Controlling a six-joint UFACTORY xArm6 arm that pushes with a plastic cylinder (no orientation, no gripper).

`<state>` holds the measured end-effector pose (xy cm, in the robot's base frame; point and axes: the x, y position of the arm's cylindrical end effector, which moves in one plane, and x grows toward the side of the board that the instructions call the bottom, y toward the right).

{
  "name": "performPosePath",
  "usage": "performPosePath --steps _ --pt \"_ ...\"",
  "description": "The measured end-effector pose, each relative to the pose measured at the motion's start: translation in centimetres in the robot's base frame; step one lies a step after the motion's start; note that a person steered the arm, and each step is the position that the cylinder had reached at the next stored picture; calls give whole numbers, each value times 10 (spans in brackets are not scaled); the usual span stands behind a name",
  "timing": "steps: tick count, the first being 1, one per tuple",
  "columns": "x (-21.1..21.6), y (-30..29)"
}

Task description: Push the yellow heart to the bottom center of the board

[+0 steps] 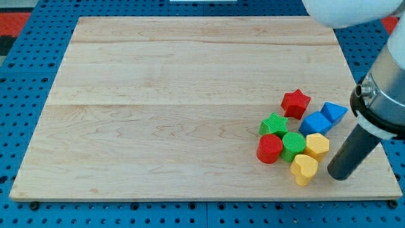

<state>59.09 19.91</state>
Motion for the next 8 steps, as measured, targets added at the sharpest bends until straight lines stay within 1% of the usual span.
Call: performPosePath --steps 1,2,3,5,6,8 --pt "0 -27" --pt "-32 -77" --pt "-53 -109" --pt "-28 -66" --pt "-28 -115" --pt "-17 -121"
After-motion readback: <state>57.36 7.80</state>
